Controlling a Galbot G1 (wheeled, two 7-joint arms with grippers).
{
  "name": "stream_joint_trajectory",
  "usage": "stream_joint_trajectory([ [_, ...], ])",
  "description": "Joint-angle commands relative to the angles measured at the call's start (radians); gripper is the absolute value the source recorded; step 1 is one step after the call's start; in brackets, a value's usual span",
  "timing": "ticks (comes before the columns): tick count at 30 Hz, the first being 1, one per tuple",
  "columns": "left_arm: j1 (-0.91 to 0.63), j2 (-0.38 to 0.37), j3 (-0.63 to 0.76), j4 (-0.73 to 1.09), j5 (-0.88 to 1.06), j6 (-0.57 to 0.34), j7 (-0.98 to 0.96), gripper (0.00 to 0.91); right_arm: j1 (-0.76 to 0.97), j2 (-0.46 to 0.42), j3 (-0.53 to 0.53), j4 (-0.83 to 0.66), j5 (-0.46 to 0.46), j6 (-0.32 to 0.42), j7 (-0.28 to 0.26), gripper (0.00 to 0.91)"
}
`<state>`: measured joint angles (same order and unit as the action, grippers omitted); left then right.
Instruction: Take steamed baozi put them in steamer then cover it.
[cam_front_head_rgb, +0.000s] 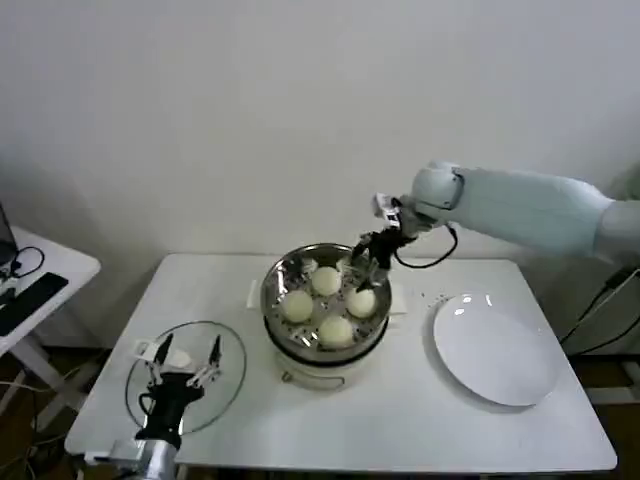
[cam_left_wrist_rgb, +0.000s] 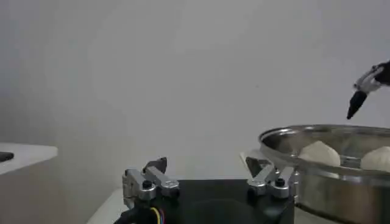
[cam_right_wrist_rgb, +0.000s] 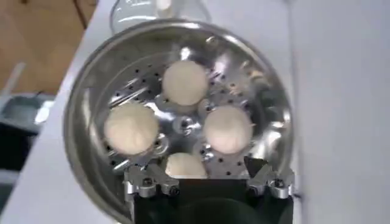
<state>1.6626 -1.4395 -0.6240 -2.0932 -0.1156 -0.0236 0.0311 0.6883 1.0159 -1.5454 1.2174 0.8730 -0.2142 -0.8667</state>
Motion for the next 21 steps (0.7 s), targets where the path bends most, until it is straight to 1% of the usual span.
stream_joint_trajectory([
  [1, 0.001, -0.003, -0.001, 0.0, 0.005, 0.0, -0.001, 0.907, -0.096, -0.325, 0.212, 0.248, -0.053, 0.04, 0.264, 0.907],
  [2, 0.003, -0.003, -0.002, -0.001, 0.005, 0.001, 0.002, 0.907, -0.116, -0.355, 0.233, 0.268, -0.072, 0.038, 0.271, 0.907],
  [4, 0.003, -0.002, -0.004, 0.002, 0.012, -0.002, 0.005, 0.907, -0.15, -0.415, 0.273, 0.307, -0.112, 0.059, 0.284, 0.907],
  [5, 0.0, -0.004, -0.005, 0.003, 0.013, -0.003, 0.005, 0.907, -0.18, -0.465, 0.309, 0.328, -0.119, 0.063, 0.303, 0.907],
  [6, -0.001, -0.006, -0.005, 0.003, 0.012, -0.003, 0.005, 0.907, -0.193, -0.483, 0.331, 0.341, -0.119, 0.064, 0.316, 0.907],
  [7, -0.003, -0.008, -0.005, 0.003, 0.013, -0.002, 0.004, 0.907, -0.247, -0.519, 0.388, 0.355, -0.127, 0.065, 0.346, 0.907],
  [8, -0.007, -0.01, -0.004, 0.002, 0.015, -0.001, 0.004, 0.907, -0.314, -0.559, 0.454, 0.374, -0.16, 0.072, 0.378, 0.907],
  [9, -0.008, -0.009, -0.001, 0.002, 0.015, -0.001, 0.004, 0.907, -0.358, -0.58, 0.527, 0.381, -0.17, 0.077, 0.391, 0.907],
  [10, -0.01, -0.009, 0.0, 0.002, 0.015, 0.0, 0.004, 0.907, -0.447, -0.604, 0.596, 0.391, -0.187, 0.084, 0.403, 0.907],
  [11, -0.015, -0.009, 0.002, 0.002, 0.015, 0.0, 0.003, 0.907, -0.55, -0.63, 0.726, 0.399, -0.215, 0.106, 0.427, 0.907],
  [12, -0.016, -0.009, 0.002, 0.003, 0.015, 0.0, 0.003, 0.907, -0.648, -0.642, 0.801, 0.402, -0.228, 0.112, 0.437, 0.907],
  [13, -0.02, -0.009, 0.003, 0.004, 0.015, 0.0, 0.003, 0.907, -0.742, -0.653, 0.93, 0.413, -0.241, 0.122, 0.447, 0.907],
  [14, -0.023, -0.01, 0.004, 0.006, 0.013, -0.001, 0.001, 0.907, -0.859, -0.656, 1.045, 0.42, -0.252, 0.126, 0.456, 0.907],
  [15, -0.024, -0.011, 0.004, 0.008, 0.012, -0.001, 0.001, 0.907, -0.981, -0.654, 1.181, 0.429, -0.261, 0.133, 0.469, 0.907],
  [16, -0.025, -0.011, 0.005, 0.01, 0.012, -0.001, 0.0, 0.907, -1.097, -0.645, 1.334, 0.436, -0.27, 0.14, 0.477, 0.907],
  [17, -0.025, -0.011, 0.004, 0.012, 0.013, -0.001, 0.0, 0.907, -1.239, -0.622, 1.45, 0.441, -0.289, 0.146, 0.492, 0.907],
  [18, -0.025, -0.01, 0.004, 0.013, 0.013, -0.002, 0.0, 0.907, -1.304, -0.601, 1.493, 0.441, -0.306, 0.158, 0.498, 0.907],
  [19, -0.024, -0.008, 0.003, 0.016, 0.013, -0.003, 0.0, 0.907, -1.405, -0.564, 1.646, 0.447, -0.322, 0.169, 0.5, 0.907],
  [20, -0.023, -0.007, 0.001, 0.018, 0.013, -0.003, -0.001, 0.907, -1.46, -0.541, 1.731, 0.453, -0.324, 0.171, 0.504, 0.907],
  [21, -0.023, -0.006, 0.001, 0.02, 0.013, -0.004, -0.001, 0.907, -1.513, -0.522, 1.785, 0.461, -0.329, 0.171, 0.504, 0.907],
])
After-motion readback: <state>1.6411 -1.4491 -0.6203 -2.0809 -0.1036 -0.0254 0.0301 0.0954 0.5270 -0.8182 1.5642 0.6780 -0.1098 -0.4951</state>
